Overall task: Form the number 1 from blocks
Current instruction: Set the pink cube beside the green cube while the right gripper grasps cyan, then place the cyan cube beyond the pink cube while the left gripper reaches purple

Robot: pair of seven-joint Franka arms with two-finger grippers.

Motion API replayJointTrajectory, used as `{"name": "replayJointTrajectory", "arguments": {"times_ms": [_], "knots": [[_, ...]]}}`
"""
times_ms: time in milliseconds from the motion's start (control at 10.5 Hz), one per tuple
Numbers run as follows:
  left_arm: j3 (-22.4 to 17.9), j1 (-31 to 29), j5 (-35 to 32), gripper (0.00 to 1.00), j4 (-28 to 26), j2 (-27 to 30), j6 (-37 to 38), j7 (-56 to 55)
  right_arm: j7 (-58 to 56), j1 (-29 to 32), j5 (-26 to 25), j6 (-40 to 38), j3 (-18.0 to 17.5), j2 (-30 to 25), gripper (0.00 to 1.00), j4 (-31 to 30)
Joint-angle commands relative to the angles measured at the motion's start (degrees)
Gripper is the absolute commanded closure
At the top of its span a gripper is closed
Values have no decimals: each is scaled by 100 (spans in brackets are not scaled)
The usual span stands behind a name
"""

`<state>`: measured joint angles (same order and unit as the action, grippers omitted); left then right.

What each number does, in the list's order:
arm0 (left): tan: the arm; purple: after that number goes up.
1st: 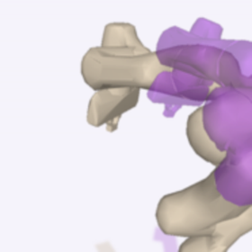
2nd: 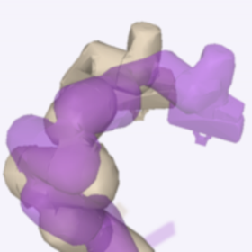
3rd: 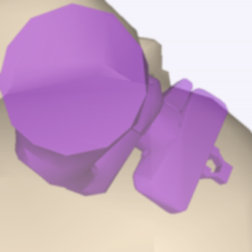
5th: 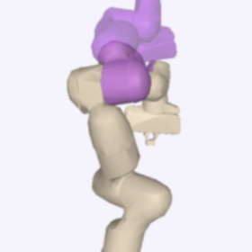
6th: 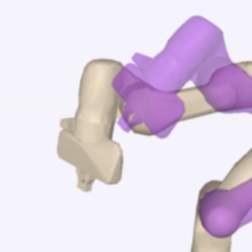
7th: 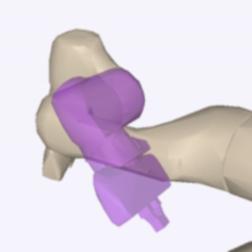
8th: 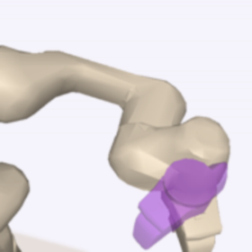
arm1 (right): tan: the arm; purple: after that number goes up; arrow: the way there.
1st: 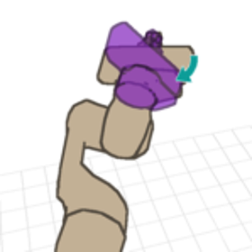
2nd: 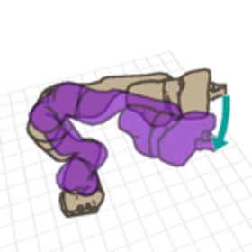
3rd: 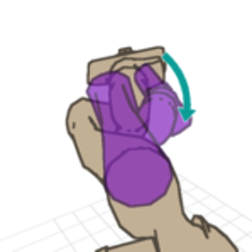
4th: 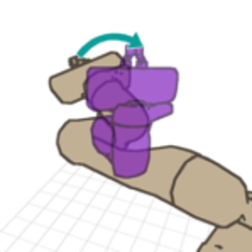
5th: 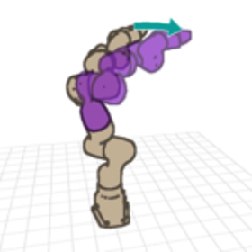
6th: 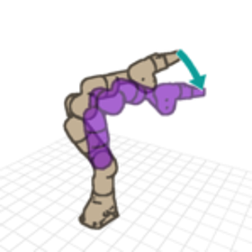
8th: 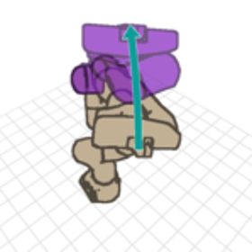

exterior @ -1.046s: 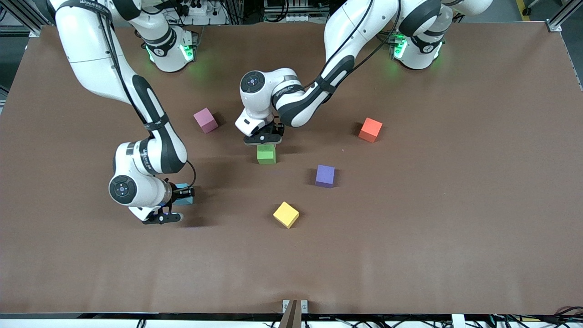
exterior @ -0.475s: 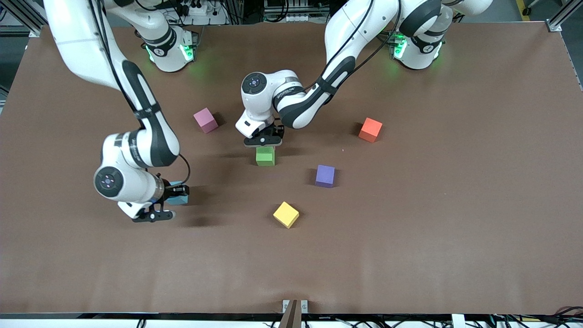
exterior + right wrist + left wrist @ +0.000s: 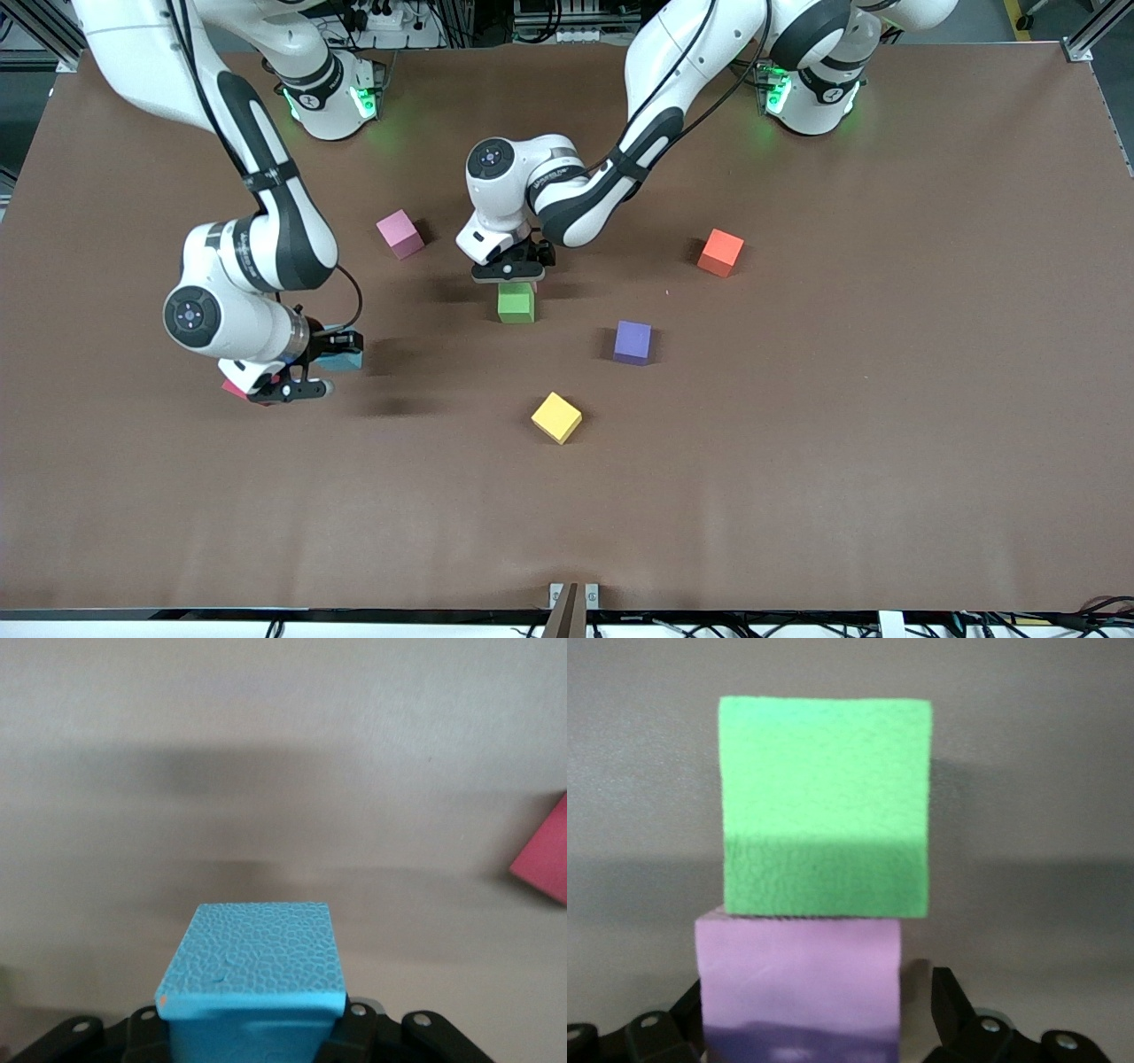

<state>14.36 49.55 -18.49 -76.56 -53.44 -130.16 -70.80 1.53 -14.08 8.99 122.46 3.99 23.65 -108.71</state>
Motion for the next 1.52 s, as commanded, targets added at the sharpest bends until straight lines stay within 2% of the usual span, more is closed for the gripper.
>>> {"name": "replayJointTrajectory", "arguments": {"times_ms": [0,190,475,760,1046,1331,1426], "knots": [[-82,73,-6,0,71,263,322,31,14,-148,112,76,14,-799,49,-869],[-74,38,20,0,71,491,534,23,49,-236,112,67,14,-1046,49,-1160],[-91,-93,20,0,71,912,1149,93,540,-761,112,111,14,-1319,49,-1573],[-3,-1102,151,0,-77,1309,1458,775,1321,-1473,112,382,5,-1722,50,-2108],[75,-2341,1018,0,-254,1477,1458,2732,2136,-1991,121,567,-143,-2049,50,-2505],[76,-2389,1023,0,-386,1319,1362,3090,3342,-2668,129,981,-443,-1900,53,-2620],[67,-2319,1014,0,-412,1240,1283,3081,3528,-2871,286,1164,-504,-1786,53,-2611]]}}
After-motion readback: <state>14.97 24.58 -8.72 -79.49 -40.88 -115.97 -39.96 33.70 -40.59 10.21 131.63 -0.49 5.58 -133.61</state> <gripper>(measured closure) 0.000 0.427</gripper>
